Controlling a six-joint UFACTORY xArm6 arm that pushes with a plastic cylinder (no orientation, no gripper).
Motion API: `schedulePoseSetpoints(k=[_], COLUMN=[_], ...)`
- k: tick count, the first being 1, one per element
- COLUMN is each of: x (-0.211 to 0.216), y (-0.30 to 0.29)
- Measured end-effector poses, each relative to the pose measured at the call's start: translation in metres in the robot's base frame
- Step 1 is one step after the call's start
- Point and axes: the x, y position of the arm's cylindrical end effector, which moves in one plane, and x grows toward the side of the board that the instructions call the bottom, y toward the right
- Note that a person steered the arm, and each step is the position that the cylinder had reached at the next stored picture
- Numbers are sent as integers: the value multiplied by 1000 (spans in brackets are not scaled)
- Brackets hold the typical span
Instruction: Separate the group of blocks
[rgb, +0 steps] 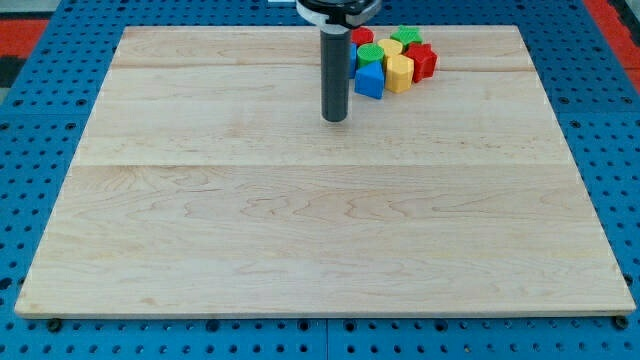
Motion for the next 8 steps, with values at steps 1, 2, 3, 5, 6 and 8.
schedulePoseSetpoints(k=[1,2,3,5,6,8], x=[3,3,3,3,3,3], y=[1,2,2,19,27,90])
